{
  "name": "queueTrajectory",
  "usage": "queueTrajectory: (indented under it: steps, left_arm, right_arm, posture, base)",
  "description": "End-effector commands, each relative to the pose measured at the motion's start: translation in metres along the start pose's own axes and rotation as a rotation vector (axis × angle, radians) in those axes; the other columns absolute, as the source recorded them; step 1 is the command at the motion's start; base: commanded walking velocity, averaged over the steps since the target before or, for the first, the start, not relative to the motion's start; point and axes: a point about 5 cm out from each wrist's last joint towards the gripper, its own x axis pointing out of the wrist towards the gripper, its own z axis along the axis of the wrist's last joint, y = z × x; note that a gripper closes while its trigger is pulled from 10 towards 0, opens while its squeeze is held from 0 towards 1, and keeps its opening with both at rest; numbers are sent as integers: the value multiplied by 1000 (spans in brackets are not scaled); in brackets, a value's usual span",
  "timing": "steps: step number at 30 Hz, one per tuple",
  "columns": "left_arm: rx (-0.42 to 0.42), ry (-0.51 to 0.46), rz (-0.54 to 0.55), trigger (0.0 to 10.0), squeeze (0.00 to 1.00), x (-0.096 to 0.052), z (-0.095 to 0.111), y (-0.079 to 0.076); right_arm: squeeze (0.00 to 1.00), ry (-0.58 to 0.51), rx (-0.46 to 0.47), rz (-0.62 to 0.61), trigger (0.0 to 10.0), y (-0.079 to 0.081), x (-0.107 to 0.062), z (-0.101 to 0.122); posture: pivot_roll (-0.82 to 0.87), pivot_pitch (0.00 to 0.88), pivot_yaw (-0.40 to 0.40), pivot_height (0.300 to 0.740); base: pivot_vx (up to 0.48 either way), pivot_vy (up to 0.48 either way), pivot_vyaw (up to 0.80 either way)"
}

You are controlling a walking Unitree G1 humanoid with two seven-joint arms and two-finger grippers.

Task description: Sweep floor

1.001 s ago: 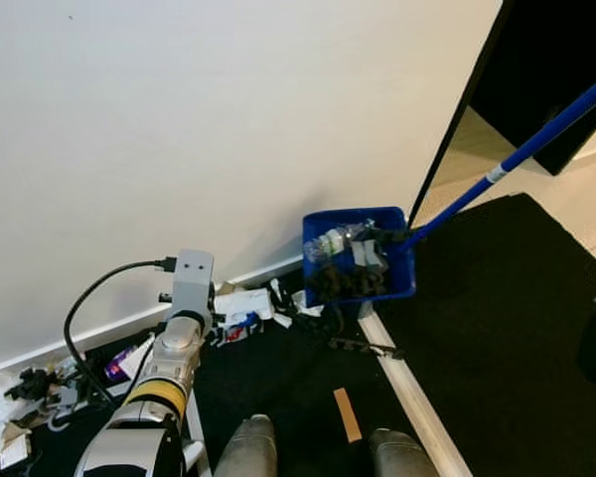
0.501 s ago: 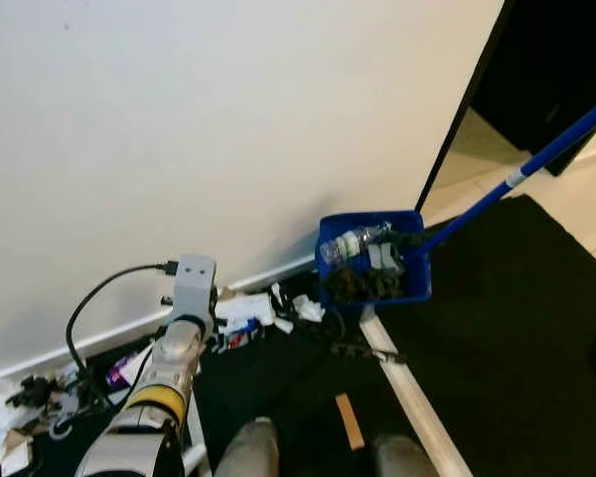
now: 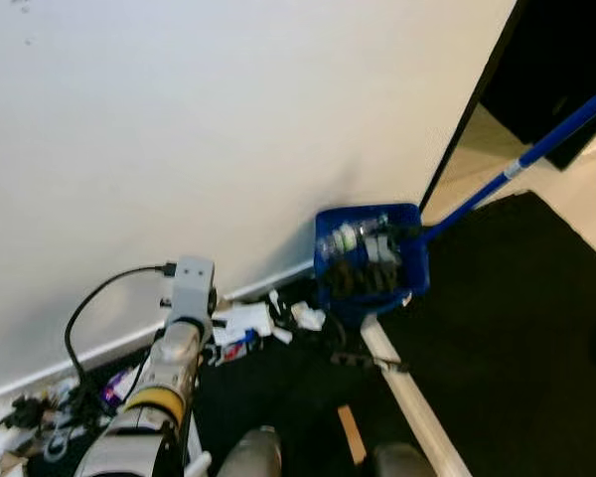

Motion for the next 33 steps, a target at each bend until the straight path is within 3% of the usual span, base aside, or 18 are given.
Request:
queueTrajectory:
  steps: [1,20,24,33]
  left_arm:
    - [-51,-21,-2,10000,0,0,2,-3]
    - [-69,-38,24,10000,0,-1,1,0]
    - [10,-17,13,10000,0,1,2,-2]
    - [7,-23,26,10000,0,2,7,-1]
  right_arm:
    - [0,-102,25,9,10000,5,6,21]
    - [0,-105,18,20,10000,6,8,22]
    - [0,-121,23,-2,10000,1,7,24]
    - [0,-123,19,-35,10000,-5,4,20]
  posture:
    - [63,0,-38,740]
    - [62,0,-38,740]
    - [60,0,-30,740]
    - [66,0,-26,740]
  base:
    - [356,0,0]
    - [54,0,0]
    - [0,0,0]
    - [0,0,0]
